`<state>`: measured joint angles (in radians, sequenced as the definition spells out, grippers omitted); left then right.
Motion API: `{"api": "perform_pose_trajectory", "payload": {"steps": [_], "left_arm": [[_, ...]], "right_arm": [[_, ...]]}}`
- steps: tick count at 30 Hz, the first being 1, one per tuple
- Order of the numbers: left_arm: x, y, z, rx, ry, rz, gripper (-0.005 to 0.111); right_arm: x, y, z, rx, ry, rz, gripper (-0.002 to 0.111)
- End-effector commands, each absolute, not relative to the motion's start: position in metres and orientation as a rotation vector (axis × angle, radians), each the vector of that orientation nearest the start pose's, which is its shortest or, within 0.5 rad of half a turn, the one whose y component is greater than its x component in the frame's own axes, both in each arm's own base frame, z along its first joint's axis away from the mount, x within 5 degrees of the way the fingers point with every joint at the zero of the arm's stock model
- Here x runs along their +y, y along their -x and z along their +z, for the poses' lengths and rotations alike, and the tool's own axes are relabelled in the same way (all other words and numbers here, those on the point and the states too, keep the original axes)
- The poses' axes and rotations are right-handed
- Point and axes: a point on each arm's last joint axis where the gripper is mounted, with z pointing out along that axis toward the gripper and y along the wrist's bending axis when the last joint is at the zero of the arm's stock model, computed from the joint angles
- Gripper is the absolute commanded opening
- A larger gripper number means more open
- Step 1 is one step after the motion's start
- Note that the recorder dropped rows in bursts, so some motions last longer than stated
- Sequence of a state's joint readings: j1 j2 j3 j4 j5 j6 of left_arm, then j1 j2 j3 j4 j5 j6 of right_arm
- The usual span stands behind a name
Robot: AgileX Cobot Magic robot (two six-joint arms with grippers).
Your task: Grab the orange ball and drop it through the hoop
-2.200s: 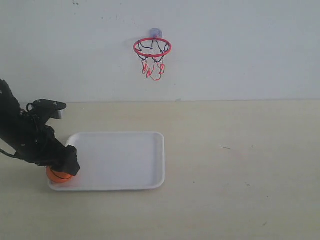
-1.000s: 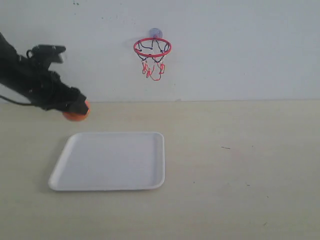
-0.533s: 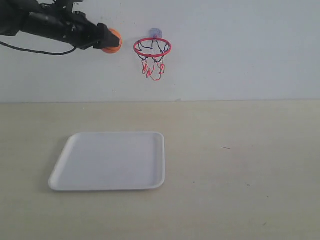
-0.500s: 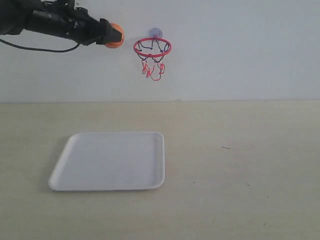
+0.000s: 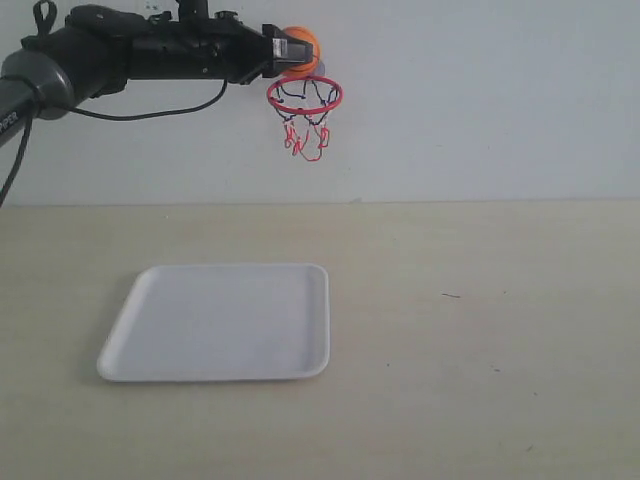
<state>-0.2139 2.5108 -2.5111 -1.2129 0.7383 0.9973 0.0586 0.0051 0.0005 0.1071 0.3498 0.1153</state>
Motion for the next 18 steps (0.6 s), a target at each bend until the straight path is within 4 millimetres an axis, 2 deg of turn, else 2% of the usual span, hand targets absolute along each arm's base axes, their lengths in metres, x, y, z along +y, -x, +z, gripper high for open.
{"api": "perform_pose_trajectory", "payload": {"steps": [1, 7, 14, 18], "left_arm": [[-0.181, -0.544, 0.289, 1.692, -0.548, -0.836, 0.004], [-0.18, -0.547, 0.288, 1.674, -0.486, -0.864, 0.006], [-0.181, -0.551, 0.278, 1.687, -0.46, -0.881, 0.036], [-0.178, -0.553, 0.275, 1.689, -0.453, -0.869, 0.045]], "right_arm": [[0.006, -0.053, 0.183, 1.821, -0.118, 0.211, 0.001], [0.006, -0.053, 0.183, 1.821, -0.118, 0.211, 0.001], [0.006, -0.053, 0.183, 1.821, -0.118, 0.211, 0.001], [0.006, -0.053, 0.183, 1.821, -0.118, 0.211, 0.001]]}}
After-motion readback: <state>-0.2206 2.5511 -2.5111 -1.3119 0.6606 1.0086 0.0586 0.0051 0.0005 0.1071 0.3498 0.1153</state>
